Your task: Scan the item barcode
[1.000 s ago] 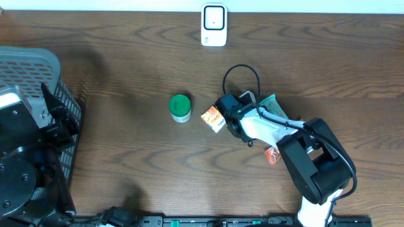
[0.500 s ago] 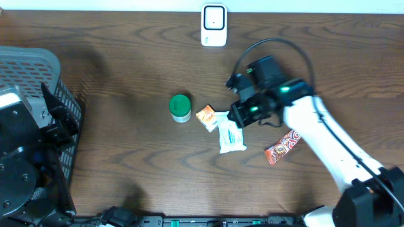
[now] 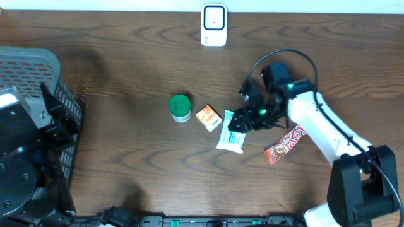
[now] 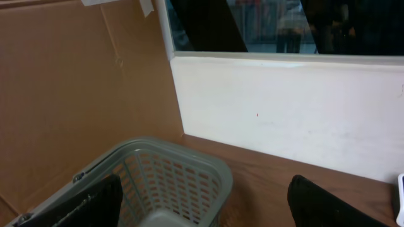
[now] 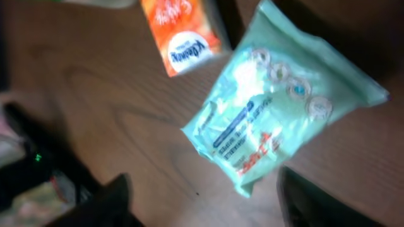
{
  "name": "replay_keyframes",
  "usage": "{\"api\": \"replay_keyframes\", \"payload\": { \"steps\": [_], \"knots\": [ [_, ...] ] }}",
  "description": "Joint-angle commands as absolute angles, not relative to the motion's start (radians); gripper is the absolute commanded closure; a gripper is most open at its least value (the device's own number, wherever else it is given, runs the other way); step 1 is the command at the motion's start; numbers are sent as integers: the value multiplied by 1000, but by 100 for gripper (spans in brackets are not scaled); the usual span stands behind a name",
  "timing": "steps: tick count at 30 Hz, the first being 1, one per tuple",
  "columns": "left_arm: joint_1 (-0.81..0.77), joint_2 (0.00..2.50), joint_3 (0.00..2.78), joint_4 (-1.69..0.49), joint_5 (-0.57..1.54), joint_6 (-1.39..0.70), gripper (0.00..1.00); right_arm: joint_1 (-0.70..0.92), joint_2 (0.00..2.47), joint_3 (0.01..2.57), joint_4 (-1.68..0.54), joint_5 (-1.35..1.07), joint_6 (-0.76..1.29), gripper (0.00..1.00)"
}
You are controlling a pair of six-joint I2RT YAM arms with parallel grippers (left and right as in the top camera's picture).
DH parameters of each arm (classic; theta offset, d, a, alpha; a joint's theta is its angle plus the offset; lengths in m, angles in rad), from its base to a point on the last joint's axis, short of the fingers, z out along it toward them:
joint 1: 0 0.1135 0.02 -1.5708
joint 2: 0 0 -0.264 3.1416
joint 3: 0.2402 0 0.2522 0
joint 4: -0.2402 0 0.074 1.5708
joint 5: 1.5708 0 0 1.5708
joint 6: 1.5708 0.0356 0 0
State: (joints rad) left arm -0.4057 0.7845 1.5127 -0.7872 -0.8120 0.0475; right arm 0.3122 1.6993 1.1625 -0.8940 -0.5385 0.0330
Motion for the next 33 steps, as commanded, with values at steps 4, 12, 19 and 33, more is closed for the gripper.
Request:
{"api": "replay_keyframes", "payload": {
  "steps": [4,12,19,33],
  "knots": [
    [-402,788,1509,-819,-823,28,16,310,1670,1166,-871,-425,105,1],
    [-402,788,1509,-826,-823,28,16,150,1830,1166,-768,-588,-80,1],
    [-402,788,1509,-826,-824,28,16,110,2011,1167,-746,-682,-217,1],
    [-402,788,1509,-826,-823,28,16,116,2140,1167,-883,-654,-421,1]
  ]
}}
